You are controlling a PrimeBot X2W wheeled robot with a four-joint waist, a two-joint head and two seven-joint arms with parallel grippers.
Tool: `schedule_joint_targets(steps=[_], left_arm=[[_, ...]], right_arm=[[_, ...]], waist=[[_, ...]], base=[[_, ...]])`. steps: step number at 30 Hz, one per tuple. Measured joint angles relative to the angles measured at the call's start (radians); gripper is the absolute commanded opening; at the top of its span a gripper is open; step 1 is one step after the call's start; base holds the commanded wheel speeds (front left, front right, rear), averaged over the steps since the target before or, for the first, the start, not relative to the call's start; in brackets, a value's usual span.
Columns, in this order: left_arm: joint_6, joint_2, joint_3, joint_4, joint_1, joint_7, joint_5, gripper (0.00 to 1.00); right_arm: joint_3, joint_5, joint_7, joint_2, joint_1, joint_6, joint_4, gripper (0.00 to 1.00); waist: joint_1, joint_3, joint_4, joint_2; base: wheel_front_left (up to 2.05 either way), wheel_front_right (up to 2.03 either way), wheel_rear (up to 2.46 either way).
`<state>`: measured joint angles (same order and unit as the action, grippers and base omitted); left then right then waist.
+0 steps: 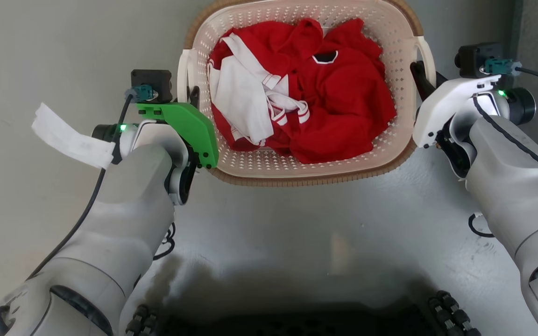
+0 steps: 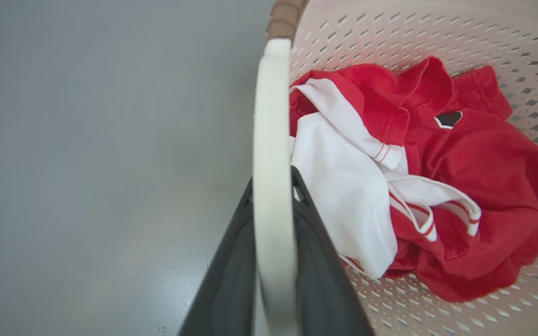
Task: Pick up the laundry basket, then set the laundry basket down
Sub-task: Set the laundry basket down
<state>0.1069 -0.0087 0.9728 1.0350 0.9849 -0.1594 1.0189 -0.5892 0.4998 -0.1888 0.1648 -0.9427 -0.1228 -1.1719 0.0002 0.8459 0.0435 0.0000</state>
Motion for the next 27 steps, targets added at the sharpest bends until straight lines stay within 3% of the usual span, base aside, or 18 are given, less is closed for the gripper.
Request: schedule_joint_targets(steps=[25,26,27], left_arm=[[0.0,-0.004,0.012,0.018,0.034,-0.054,0.026,0.0],[0.0,-0.004,0.014,0.018,0.034,-0.054,0.026,0.31],[0.0,-0.004,0.015,0.015,0.034,-0.054,0.029,0.56]], right_arm=[[-0.005,-0.008,-0.05,0.007,-0.038,0.0,-0.02,0.0],[-0.009,-0.009,-0.05,0.007,-0.038,0.0,-0.021,0.0],[-0.013,-0.012,-0.05,0.009,-0.038,0.0,-0.021,0.58]], waist=[[-0.0002,0.082,-0.003,0.0],[-0.0001,0.082,-0.003,0.0],[-0.0002,0.081,-0.002,0.0]], base=[[0.0,0.0,0.0],[0.0,0.0,0.0],[0.0,0.0,0.0]])
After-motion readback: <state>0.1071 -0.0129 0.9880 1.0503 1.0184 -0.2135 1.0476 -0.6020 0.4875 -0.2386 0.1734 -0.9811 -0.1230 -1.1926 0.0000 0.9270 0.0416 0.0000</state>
